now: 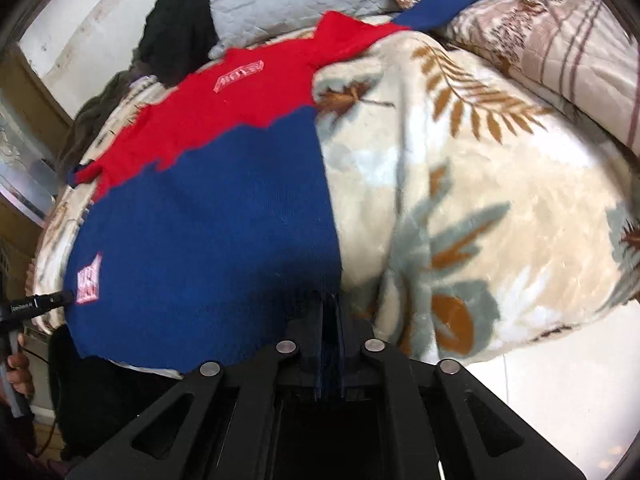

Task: Fold small clothes
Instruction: 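Reach the right tool to the blue sleeve cuff by the striped pillow and grasp it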

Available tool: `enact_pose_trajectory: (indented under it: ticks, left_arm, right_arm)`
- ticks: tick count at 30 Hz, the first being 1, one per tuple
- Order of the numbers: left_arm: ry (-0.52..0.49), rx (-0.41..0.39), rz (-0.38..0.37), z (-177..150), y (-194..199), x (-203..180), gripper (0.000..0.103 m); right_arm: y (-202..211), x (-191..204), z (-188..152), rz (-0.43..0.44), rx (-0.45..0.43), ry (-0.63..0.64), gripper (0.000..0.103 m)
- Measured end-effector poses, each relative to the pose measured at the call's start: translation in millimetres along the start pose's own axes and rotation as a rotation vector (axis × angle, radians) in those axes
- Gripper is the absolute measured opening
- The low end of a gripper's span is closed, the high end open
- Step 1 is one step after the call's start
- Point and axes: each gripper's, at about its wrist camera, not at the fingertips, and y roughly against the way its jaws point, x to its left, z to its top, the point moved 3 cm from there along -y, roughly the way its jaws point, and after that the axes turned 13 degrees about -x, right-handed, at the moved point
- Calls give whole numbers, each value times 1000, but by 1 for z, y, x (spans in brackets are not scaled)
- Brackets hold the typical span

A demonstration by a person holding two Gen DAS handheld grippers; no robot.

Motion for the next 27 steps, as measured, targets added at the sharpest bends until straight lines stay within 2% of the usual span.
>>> enact_pose_trajectory:
  ticks: [1,3,4,5,8,10,12,13,16,18,20,24,27]
  left_arm:
    - [6,-21,-7,7,5,3,12]
    - [11,-50,-6,20,4,3,25]
    - [11,-61,1,26,1,1,36]
    - [6,-69,7,32,-3,-1,42]
    - [-23,-61,24,45,-22,-11,43]
    - [-42,-39,43,47,-38,-19,43]
    - [-61,-28,63,45,-47,-24,43]
    - [-75,-41,68,44,-45,-26,43]
    - [-124,-64,88,40,-48,-28,45]
    - [-138,-73,95,39,-48,-29,47]
    - [-153,-71,103,39,-46,-32,49]
    - [-132,-75,54,54,-40,-33,49]
    - [-109,-102,52,84,-43,-34,49]
  right_arm:
    - [2,1,7,6,-21,-14,12]
    - [3,-1,29,32,-77,-55,23]
    - [0,-1,39,36,-99,-74,29]
    - [-6,3,43,39,-113,-82,30]
    - [-37,10,63,39,-108,-96,30]
    - [-63,14,67,-10,-73,-76,32]
    - [-77,20,67,-11,-50,-46,11]
    - [-73,26,70,-5,-73,-8,7]
    - [-53,25,79,14,-170,7,6]
    - [-56,13,76,-2,-150,-25,6]
    - [-75,3,63,-30,-67,-29,6]
    - [-68,11,82,6,-84,-37,13]
    - [-62,17,110,57,-153,-61,20]
